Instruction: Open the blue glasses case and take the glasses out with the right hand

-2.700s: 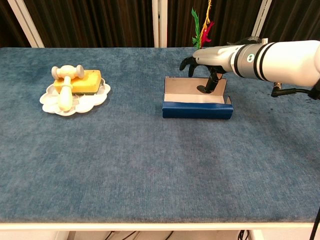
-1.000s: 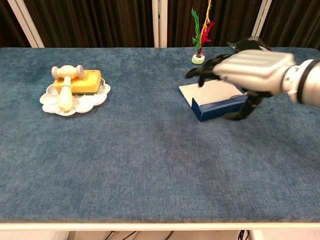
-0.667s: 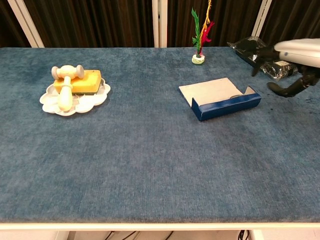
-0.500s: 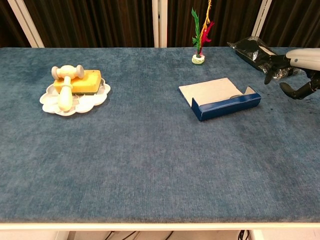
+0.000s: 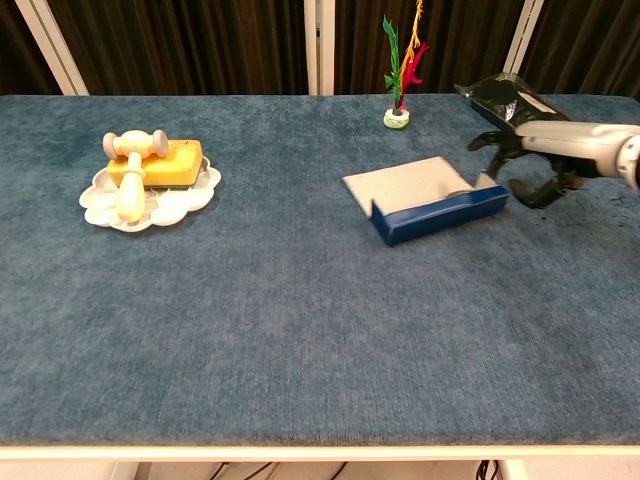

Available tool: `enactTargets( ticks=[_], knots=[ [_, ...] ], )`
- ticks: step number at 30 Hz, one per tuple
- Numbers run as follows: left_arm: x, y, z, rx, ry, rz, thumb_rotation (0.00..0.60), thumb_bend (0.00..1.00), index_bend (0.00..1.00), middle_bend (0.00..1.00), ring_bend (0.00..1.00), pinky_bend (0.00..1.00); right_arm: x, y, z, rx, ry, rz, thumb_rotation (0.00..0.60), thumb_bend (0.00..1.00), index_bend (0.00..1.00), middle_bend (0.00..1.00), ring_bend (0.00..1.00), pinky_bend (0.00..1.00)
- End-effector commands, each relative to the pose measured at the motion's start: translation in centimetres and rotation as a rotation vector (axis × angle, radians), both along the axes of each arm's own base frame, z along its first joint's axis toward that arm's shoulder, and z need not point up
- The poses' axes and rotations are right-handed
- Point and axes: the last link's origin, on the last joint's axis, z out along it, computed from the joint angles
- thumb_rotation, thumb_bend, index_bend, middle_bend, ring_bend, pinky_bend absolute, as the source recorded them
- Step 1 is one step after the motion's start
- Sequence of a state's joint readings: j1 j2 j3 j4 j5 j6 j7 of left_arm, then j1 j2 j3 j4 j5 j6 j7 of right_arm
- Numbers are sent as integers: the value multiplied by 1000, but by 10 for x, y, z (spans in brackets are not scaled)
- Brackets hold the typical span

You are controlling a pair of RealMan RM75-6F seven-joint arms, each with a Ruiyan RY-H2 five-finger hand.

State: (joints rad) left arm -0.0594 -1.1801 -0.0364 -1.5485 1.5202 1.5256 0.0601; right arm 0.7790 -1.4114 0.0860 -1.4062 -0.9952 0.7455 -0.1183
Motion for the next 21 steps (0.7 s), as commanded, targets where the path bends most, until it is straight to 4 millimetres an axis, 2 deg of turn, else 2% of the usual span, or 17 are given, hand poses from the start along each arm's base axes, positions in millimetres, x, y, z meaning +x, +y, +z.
enactTargets(
  ticks=[1, 12, 15, 17, 19, 21],
  knots=[
    [0, 0, 0, 1, 0, 2, 600, 36, 212, 65, 0, 0, 20, -6, -14, 29, -4, 50, 597, 653, 0, 251, 0, 0],
    [-1, -3, 2, 6, 2, 16, 600, 36, 212, 65, 0, 0, 104, -12, -65, 119, -35, 226, 596, 631, 0, 251, 0, 0],
    [-1, -4, 3, 9, 2, 16, 600, 36, 212, 65, 0, 0, 123, -4, -69, 107, -55, 293, 597, 502, 0, 218, 0, 0],
    [-1, -4, 3, 10, 1, 18, 600, 36, 212, 65, 0, 0, 132, 5, -68, 80, -63, 353, 597, 332, 0, 108, 0, 0],
    [-2, -5, 3, 10, 0, 23, 600, 36, 212, 65, 0, 0, 138, 21, -69, 73, -77, 416, 596, 212, 0, 41, 0, 0],
    [-2, -6, 3, 10, -1, 23, 600, 36, 212, 65, 0, 0, 143, 36, -72, 90, -98, 455, 595, 163, 0, 18, 0, 0]
  ],
)
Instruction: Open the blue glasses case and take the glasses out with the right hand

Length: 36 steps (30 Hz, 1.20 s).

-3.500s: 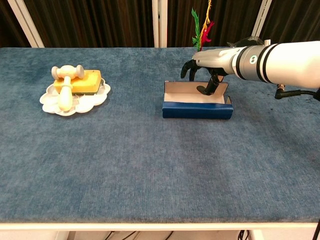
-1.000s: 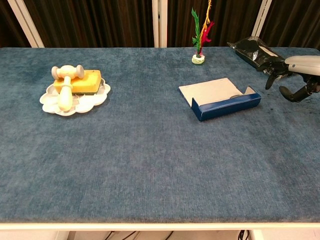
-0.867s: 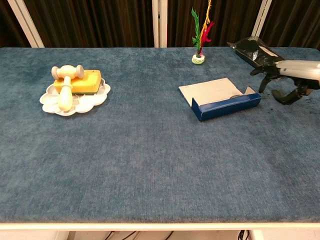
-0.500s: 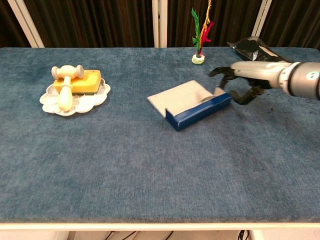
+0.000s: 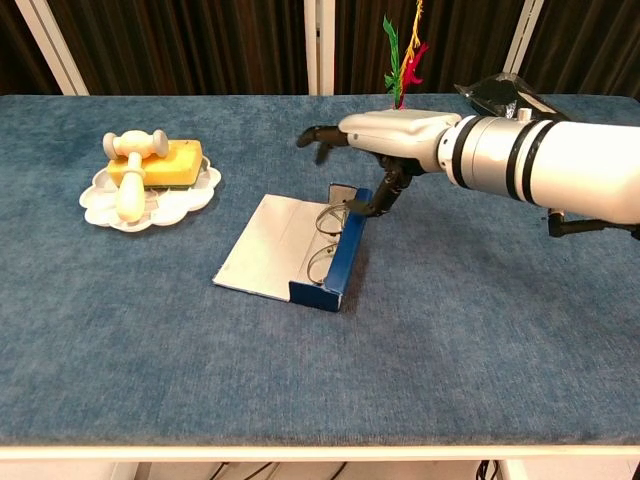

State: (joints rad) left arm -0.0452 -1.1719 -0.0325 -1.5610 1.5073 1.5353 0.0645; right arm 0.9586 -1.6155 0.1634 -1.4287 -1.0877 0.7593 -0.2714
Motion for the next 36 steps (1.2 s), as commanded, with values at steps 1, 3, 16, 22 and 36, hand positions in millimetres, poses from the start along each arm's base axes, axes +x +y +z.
enactTargets(
  ticks=[1, 3, 16, 22, 36],
  knots=[
    [1, 0, 0, -1, -1, -4, 600, 36, 212, 65, 0, 0, 14, 37, -5, 22, -45, 114, 596, 140, 0, 10, 0, 0],
    [1, -1, 0, 1, -1, -9, 600, 37, 212, 65, 0, 0, 18, 48, -8, 30, -58, 150, 597, 94, 0, 1, 0, 0],
    [1, -4, 1, 10, -6, -14, 600, 36, 212, 66, 0, 0, 29, 66, -38, 43, -46, 199, 597, 31, 0, 0, 0, 0],
    [0, -6, 2, 16, -9, -10, 600, 37, 212, 65, 0, 0, 16, 48, -41, -64, 14, 181, 597, 31, 0, 0, 0, 0],
    [-3, -5, -1, 12, -16, -13, 600, 36, 212, 65, 0, 0, -37, -5, 5, -251, 115, 7, 597, 34, 0, 0, 0, 0]
  ],
)
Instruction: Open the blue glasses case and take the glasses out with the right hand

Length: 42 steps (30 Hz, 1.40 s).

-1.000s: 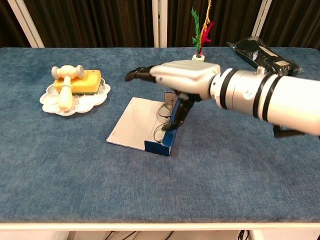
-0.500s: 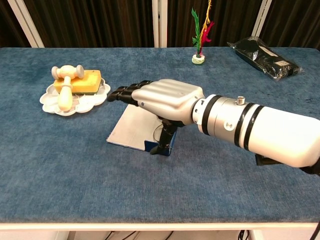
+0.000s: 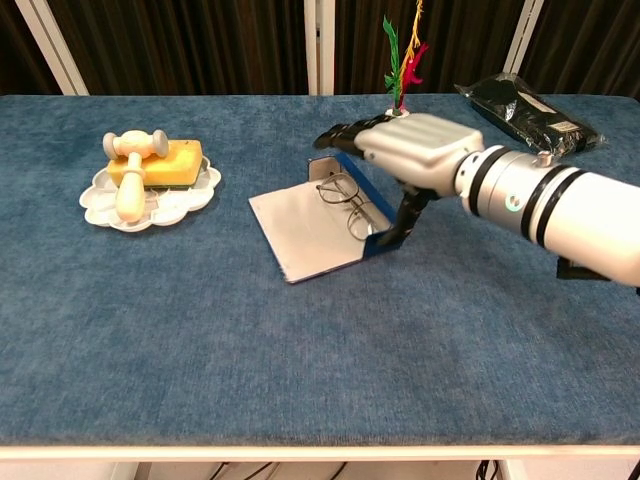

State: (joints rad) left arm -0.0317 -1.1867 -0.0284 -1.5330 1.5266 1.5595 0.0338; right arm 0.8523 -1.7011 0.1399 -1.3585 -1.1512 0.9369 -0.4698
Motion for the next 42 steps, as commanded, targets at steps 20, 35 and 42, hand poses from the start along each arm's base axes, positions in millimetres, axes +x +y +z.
enactTargets(
  ticks=[20, 35, 42],
  knots=[
    [0, -2, 1, 8, -2, -5, 600, 36, 212, 65, 0, 0, 7, -9, 2, 33, -104, -74, 598, 40, 0, 0, 0, 0],
    [-4, -4, 1, 13, -11, 7, 600, 36, 212, 65, 0, 0, -17, -31, -8, -15, -23, -135, 600, 176, 0, 0, 0, 0],
    [-5, -4, 1, 13, -16, 10, 600, 36, 212, 65, 0, 0, -41, -49, 14, -73, 15, -213, 600, 189, 0, 6, 0, 0]
  ],
)
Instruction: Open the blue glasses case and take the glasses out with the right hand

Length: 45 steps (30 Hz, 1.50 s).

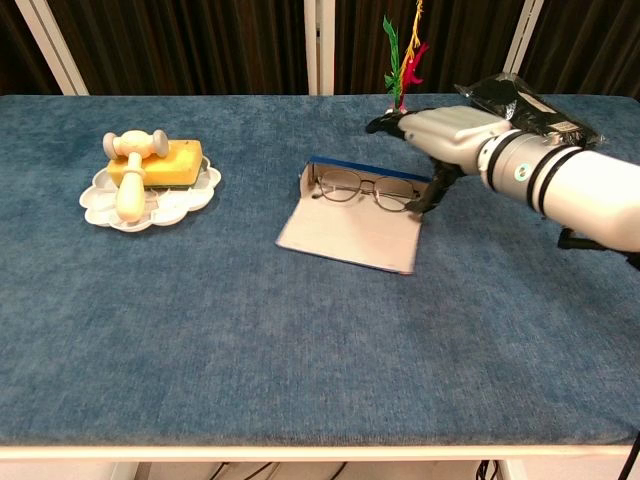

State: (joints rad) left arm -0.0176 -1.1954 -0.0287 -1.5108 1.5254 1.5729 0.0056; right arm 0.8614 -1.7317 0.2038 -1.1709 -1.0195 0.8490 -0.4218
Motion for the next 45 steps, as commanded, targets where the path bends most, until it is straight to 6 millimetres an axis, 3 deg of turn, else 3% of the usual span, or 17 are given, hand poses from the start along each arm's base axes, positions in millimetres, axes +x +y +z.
enactTargets(
  ticks=[1, 8, 14, 20, 28, 34, 39, 45],
  knots=[
    [0, 0, 0, -2, -3, 1, 600, 36, 212, 65, 0, 0, -7, -7, 12, -9, -15, -37, 600, 196, 0, 10, 0, 0],
    [1, 3, 0, -6, -1, -4, 600, 36, 212, 65, 0, 0, 16, -5, 24, 146, -136, -40, 600, 332, 0, 102, 0, 0],
    [1, 4, 0, -7, 2, 1, 600, 37, 212, 65, 0, 0, 36, -17, 10, 187, -134, -41, 600, 477, 0, 133, 0, 0],
    [1, 4, 0, -10, 4, 4, 600, 36, 212, 65, 0, 0, 41, -23, -10, 241, -92, -72, 600, 476, 0, 168, 0, 0],
    [1, 4, 2, -6, 6, 4, 600, 37, 212, 65, 0, 0, 56, -7, -21, 298, -96, -25, 600, 473, 0, 236, 0, 0],
    [2, 4, 2, -5, 6, 2, 600, 36, 212, 65, 0, 0, 61, 3, -17, 317, -107, 9, 600, 473, 0, 245, 0, 0],
    [2, 3, 2, -5, 6, 2, 600, 36, 212, 65, 0, 0, 59, -6, -2, 225, -68, 64, 600, 452, 0, 229, 0, 0],
    [3, 4, 1, -8, 6, 1, 600, 36, 212, 65, 0, 0, 58, -15, 6, 156, 69, 149, 600, 302, 130, 224, 0, 0]
  ],
)
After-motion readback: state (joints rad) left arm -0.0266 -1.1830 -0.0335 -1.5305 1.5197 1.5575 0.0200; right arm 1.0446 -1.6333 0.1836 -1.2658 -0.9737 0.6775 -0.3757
